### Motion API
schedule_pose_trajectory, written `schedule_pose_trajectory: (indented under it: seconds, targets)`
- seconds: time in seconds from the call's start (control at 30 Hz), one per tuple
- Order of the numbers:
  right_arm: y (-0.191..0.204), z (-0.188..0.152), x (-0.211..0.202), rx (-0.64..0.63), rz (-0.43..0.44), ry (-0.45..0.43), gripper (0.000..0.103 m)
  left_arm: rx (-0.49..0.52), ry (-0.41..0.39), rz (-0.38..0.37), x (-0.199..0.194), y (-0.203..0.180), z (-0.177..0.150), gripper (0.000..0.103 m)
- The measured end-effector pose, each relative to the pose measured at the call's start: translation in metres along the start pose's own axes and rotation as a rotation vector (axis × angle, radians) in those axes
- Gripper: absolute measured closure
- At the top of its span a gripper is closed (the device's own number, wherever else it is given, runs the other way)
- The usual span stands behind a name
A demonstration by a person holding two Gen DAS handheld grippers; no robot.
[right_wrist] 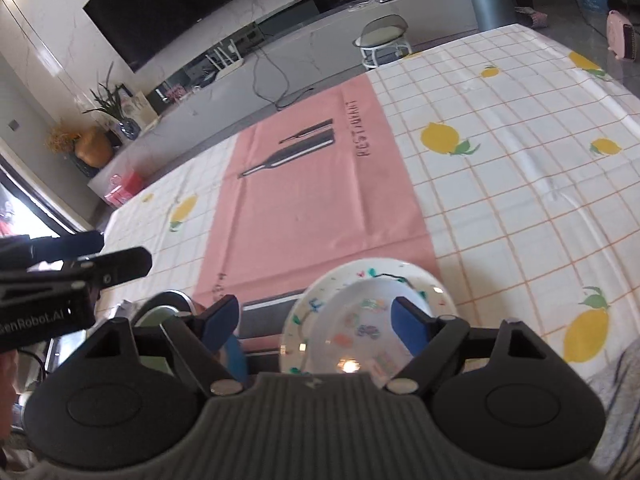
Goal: Organize plates and bowls
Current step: 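Open and withdraw the right tool while the left tool moves to the bowl stack, then close the left tool on the rim of the nested steel bowls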
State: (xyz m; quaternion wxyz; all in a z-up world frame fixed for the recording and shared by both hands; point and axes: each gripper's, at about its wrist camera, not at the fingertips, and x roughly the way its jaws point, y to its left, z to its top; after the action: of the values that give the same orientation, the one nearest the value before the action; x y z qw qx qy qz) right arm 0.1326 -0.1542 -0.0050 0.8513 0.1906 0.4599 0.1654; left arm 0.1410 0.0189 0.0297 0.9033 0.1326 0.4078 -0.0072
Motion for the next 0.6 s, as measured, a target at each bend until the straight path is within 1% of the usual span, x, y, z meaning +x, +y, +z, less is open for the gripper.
schedule_pose_trajectory:
  seconds: [0.07,0.1,0.17,0.2,0.27,0.3,0.33,0.37,0.4,0.47,0.6]
  targets:
    - [0.014,0.0,0.008,-0.006,0.078,0.031,0.024,-0.074,0.041,0.021,0.002,0.017,-0.018,0.025]
    - [0.02,-0.001,0.014,-0.008,0.103,0.054,0.024,-0.11,0.059,0.011,0.006,0.024,-0.028,0.025]
    - [0.029,-0.006,0.026,-0.01,0.119,0.096,0.025,-0.192,0.109,-0.032,0.018,0.038,-0.046,0.026]
    - [0.033,-0.009,0.032,-0.015,0.122,0.116,0.027,-0.248,0.129,-0.056,0.023,0.046,-0.056,0.028]
    - [0.042,-0.016,0.045,-0.029,0.132,0.166,0.032,-0.355,0.14,-0.05,0.031,0.057,-0.071,0.029]
    - [0.045,-0.019,0.051,-0.038,0.145,0.19,0.036,-0.396,0.147,-0.043,0.034,0.063,-0.078,0.029]
    - [0.048,-0.022,0.056,-0.041,0.155,0.211,0.041,-0.419,0.164,-0.042,0.039,0.067,-0.084,0.029]
    - [0.05,-0.024,0.061,-0.041,0.157,0.227,0.042,-0.434,0.175,-0.055,0.044,0.07,-0.086,0.026]
    - [0.052,-0.026,0.066,-0.044,0.153,0.239,0.046,-0.455,0.179,-0.081,0.047,0.073,-0.088,0.026]
    - [0.057,-0.029,0.074,-0.053,0.14,0.247,0.048,-0.504,0.199,-0.122,0.053,0.08,-0.093,0.026]
    - [0.06,-0.032,0.085,-0.053,0.132,0.265,0.05,-0.563,0.238,-0.196,0.067,0.08,-0.1,0.029]
